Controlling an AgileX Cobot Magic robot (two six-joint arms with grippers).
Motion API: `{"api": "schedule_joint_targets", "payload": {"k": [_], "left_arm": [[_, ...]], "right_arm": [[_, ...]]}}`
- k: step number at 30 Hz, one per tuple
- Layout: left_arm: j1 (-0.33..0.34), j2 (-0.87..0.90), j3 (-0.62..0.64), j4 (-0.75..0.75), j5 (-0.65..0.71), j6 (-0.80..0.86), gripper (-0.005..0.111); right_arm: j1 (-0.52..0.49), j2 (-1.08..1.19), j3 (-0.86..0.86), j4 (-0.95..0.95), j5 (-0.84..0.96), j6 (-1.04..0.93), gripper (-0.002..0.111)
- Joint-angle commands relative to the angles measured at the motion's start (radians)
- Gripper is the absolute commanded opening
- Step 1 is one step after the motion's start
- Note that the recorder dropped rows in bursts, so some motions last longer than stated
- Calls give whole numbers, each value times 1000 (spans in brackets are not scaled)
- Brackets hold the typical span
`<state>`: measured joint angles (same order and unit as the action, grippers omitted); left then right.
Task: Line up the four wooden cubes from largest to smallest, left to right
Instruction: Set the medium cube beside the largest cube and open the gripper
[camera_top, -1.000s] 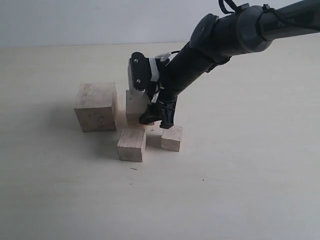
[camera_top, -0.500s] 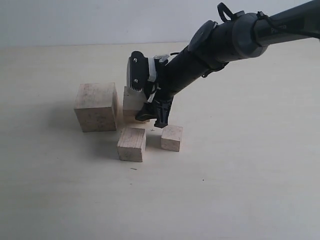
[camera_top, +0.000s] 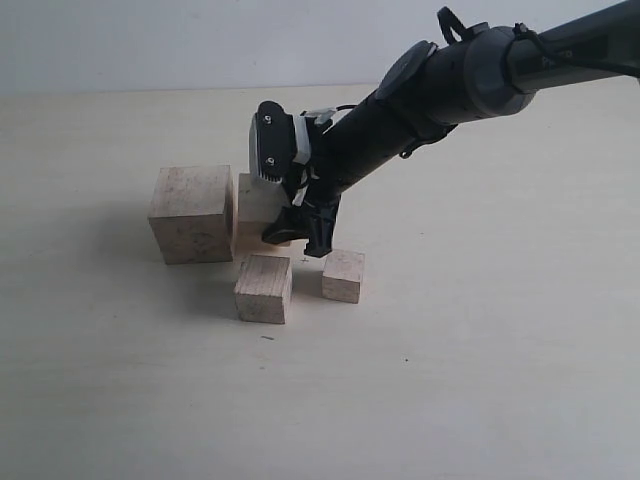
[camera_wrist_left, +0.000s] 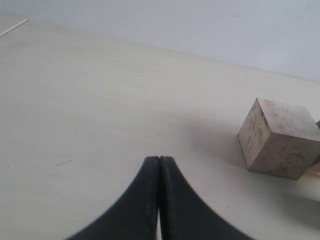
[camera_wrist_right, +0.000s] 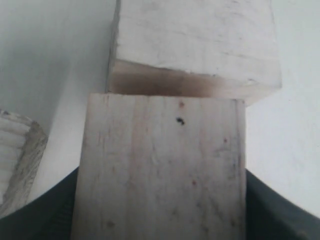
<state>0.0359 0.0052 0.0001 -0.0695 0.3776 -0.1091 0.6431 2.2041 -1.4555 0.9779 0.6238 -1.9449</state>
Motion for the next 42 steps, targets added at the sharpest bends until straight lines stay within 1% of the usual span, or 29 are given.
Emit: {"api": "schedule_joint_targets", "payload": {"k": [1, 12, 17, 25, 27, 30, 33, 36, 38, 40, 42], "left_arm": [[-5, -5, 0, 0, 0, 0, 0], [-5, -5, 0, 0, 0, 0, 0], [-5, -5, 0, 0, 0, 0, 0], [-5, -5, 0, 0, 0, 0, 0], [-5, -5, 0, 0, 0, 0, 0], [-5, -5, 0, 0, 0, 0, 0], [-5, -5, 0, 0, 0, 0, 0], [-5, -5, 0, 0, 0, 0, 0], [-5, -5, 0, 0, 0, 0, 0], [-5, -5, 0, 0, 0, 0, 0], [-5, -5, 0, 0, 0, 0, 0]], "right_arm": [[2, -3, 3, 17, 12, -9, 0], [2, -3, 3, 17, 36, -9, 0], [2, -3, 3, 70, 43, -27, 0], [2, -3, 3, 72, 43, -39, 0], [2, -3, 3, 63, 43, -45, 3], [2, -3, 3, 57, 43, -45, 12], [2, -3, 3, 63, 43, -45, 28], [2, -3, 3, 65, 41, -45, 50], [2, -3, 3, 70, 28, -35, 62], [2, -3, 3, 70, 14, -9, 68], [2, -3, 3, 70, 9, 7, 69]]}}
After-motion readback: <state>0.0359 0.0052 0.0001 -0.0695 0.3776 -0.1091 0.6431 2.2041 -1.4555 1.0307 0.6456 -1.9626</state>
